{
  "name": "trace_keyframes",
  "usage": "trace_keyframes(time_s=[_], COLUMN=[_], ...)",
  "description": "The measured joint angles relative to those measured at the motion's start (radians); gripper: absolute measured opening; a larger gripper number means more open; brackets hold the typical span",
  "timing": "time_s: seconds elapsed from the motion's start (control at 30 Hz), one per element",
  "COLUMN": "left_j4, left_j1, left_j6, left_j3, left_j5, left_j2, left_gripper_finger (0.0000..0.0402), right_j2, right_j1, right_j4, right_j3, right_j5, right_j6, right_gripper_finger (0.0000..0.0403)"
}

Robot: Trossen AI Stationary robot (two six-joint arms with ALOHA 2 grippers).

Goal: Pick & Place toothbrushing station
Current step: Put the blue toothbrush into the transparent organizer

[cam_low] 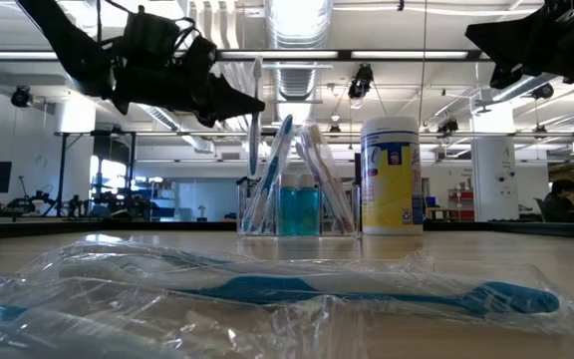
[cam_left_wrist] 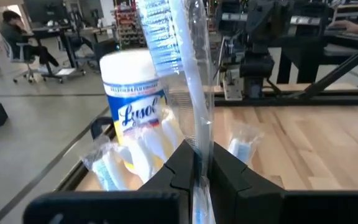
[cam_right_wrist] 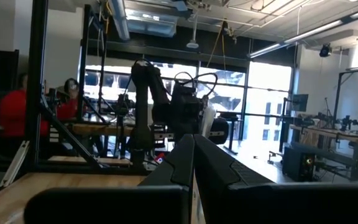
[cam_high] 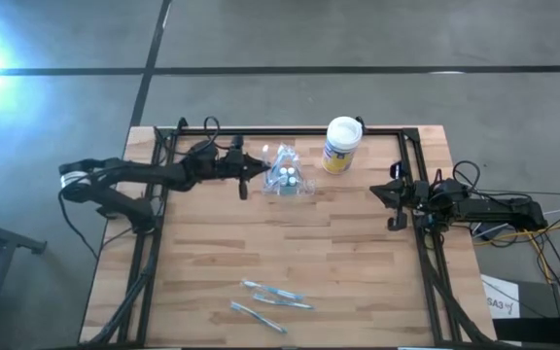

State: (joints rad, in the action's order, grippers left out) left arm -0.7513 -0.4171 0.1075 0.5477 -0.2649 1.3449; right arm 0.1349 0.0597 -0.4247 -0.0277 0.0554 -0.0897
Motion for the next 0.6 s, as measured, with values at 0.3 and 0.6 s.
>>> trace_keyframes(time_s=[0.3,0.6], left_j4=[-0.05,-0.11], left_j1=[-0.003,-0.003], left_j6=[0.001,0.03], left_j3=[0.004,0.004], left_j5=[0.017,0.019], left_j2=[0.124,0.224], left_gripper_finger=[0.0025,0.0025], right_j2=[0.005,0.006], right_j1=[0.0,0.0], right_j4=[0.0,0.002], right_j3=[0.0,0.0], right_j5=[0.0,0.0], right_j6=[0.0,0.001], right_gripper_finger=[0.0008,0.0008])
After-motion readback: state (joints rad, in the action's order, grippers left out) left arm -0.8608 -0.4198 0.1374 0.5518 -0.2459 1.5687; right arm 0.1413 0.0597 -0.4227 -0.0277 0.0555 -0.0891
